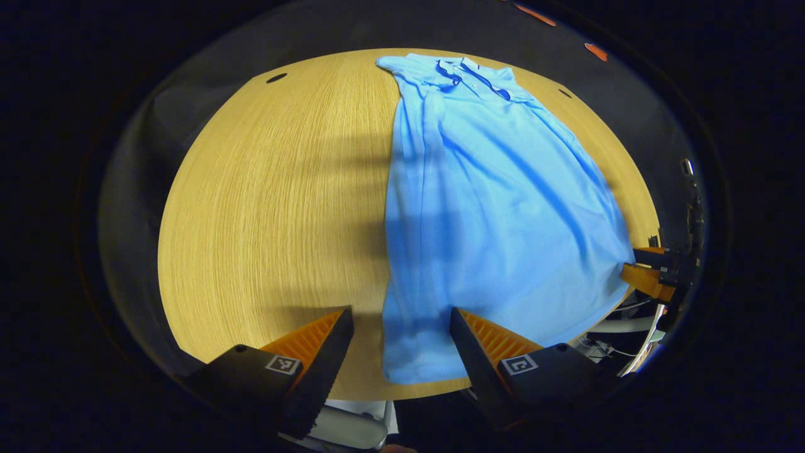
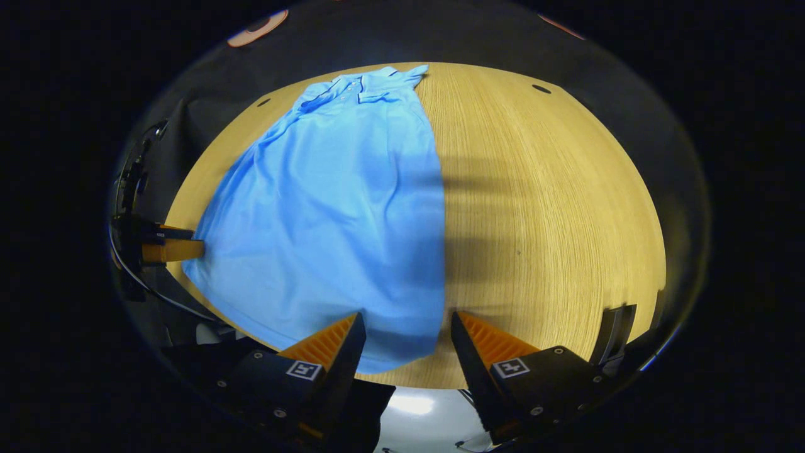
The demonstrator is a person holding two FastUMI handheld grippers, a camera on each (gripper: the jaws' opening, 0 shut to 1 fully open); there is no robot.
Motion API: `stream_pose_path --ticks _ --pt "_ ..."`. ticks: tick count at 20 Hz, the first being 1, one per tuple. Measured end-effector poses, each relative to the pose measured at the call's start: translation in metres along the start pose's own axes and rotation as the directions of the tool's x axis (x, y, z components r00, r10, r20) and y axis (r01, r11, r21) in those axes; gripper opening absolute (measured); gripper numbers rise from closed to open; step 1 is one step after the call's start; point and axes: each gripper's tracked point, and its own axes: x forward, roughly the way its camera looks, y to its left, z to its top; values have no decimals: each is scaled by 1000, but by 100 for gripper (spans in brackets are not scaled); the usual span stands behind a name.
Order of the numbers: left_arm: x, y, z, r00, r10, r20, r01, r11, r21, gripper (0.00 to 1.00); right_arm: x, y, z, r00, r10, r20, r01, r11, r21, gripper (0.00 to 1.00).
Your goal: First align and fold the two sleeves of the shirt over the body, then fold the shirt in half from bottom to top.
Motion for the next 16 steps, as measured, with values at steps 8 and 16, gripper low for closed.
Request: stream_pose_path --ticks 8,16 --pt "1 -14 9 998 -19 53 16 998 58 62 5 -3 0 998 -56 -22 57 998 28 16" --pt "-1 -22 11 996 -25 82 25 1000 5 5 3 12 6 996 88 14 -89 963 253 1"
